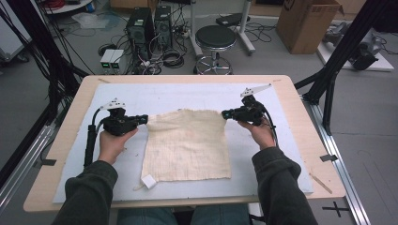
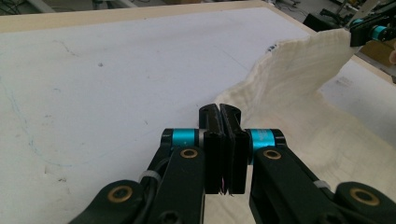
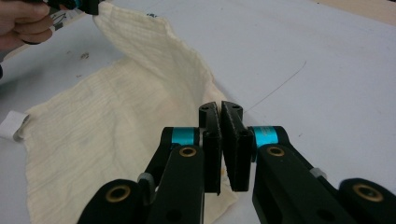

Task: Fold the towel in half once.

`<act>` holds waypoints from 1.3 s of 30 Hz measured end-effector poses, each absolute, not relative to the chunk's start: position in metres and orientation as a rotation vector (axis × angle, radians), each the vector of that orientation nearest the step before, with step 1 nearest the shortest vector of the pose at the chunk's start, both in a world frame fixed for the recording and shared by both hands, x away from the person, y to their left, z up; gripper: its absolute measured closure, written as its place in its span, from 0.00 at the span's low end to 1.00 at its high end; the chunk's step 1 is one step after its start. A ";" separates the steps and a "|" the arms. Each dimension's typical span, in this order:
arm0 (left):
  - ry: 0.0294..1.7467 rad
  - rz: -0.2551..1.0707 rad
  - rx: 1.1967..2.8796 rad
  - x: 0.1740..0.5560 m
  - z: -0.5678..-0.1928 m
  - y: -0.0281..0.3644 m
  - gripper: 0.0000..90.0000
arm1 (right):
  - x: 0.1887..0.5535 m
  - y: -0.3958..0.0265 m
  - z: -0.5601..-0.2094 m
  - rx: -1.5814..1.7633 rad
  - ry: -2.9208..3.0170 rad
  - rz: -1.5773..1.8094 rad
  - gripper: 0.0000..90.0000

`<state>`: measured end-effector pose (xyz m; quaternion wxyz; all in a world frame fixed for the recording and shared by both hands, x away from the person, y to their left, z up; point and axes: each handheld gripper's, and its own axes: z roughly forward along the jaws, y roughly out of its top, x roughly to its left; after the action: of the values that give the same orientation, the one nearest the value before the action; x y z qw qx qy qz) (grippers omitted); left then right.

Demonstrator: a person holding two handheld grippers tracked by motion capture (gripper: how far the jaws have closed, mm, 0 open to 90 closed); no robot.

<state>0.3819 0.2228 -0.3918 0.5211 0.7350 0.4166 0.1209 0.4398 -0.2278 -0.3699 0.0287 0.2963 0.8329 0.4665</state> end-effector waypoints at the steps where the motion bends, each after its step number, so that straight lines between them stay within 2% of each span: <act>1: 0.994 0.288 1.768 0.381 -0.391 0.223 0.98 | 0.438 -0.228 -0.369 0.919 2.569 1.444 0.96; 14: 0.943 0.290 1.789 0.369 -0.386 0.221 0.98 | 0.427 -0.228 -0.363 0.871 2.585 1.474 0.96; 39: 0.891 0.281 1.826 0.331 -0.399 0.232 0.98 | 0.396 -0.225 -0.363 0.752 2.646 1.446 0.96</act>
<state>0.3310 0.2318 -0.3992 0.5187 0.7611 0.3716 0.1172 0.3961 -0.2248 -0.3630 0.0170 0.2421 0.8512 0.4654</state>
